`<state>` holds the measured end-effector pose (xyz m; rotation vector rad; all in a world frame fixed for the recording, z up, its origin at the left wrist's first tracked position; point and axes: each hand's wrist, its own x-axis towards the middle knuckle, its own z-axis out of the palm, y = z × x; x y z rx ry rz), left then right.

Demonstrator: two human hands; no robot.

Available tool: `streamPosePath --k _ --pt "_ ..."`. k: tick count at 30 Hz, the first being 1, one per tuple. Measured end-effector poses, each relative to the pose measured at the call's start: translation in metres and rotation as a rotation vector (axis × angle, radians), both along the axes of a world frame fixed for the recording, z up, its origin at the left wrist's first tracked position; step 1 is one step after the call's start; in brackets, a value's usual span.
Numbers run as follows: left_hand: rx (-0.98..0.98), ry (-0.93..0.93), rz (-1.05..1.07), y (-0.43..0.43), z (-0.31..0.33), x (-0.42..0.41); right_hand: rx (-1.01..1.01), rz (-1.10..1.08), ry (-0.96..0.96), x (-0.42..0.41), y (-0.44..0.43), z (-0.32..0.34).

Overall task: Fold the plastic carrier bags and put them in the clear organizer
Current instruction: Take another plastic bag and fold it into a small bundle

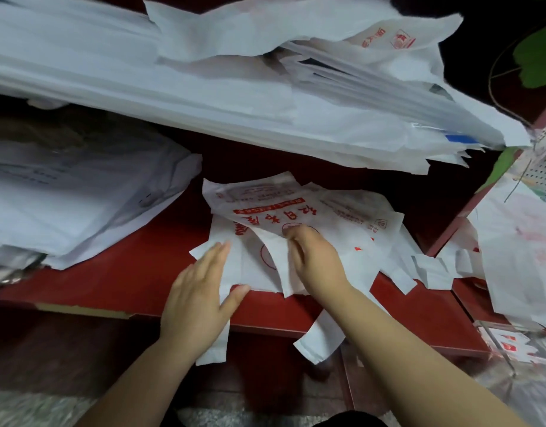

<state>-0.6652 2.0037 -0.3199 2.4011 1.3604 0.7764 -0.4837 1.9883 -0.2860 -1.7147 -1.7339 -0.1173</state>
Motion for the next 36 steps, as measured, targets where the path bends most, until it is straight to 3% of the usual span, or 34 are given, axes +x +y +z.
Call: streamPosePath --k 2,4,6,9,13,19,24,29,32,34,36 --pt "0.22 -0.224 0.067 -0.004 -0.01 -0.011 0.092 0.147 -0.019 0.004 -0.018 0.0" --pt "0.356 -0.292 0.112 -0.002 -0.018 -0.02 0.07 0.296 -0.036 0.01 -0.038 -0.004" --pt "0.422 -0.262 0.119 0.004 -0.017 -0.029 0.022 0.373 -0.033 0.017 -0.056 -0.01" --pt "0.495 -0.071 0.084 0.019 -0.01 -0.035 0.014 0.391 -0.146 0.031 -0.073 -0.017" --pt "0.46 0.038 0.023 0.036 -0.01 -0.043 0.008 0.328 -0.246 0.048 -0.083 -0.018" --pt "0.165 0.115 -0.102 0.022 -0.011 -0.059 0.049 0.108 -0.594 0.052 -0.079 -0.005" --pt "0.288 0.087 -0.268 -0.004 -0.013 -0.072 0.116 -0.111 -0.588 0.064 -0.058 0.001" --pt "0.407 -0.113 -0.08 -0.027 -0.018 -0.056 0.035 -0.278 -0.532 0.049 -0.041 0.003" --pt "0.332 -0.26 -0.019 -0.047 -0.012 -0.038 0.154 -0.085 -0.496 0.023 -0.049 -0.004" --pt "0.266 -0.348 -0.083 -0.059 -0.006 -0.022 0.146 0.099 -0.484 -0.002 -0.064 -0.014" --pt "0.213 -0.413 -0.173 -0.067 -0.005 -0.008 0.123 0.14 -0.495 -0.021 -0.075 -0.025"
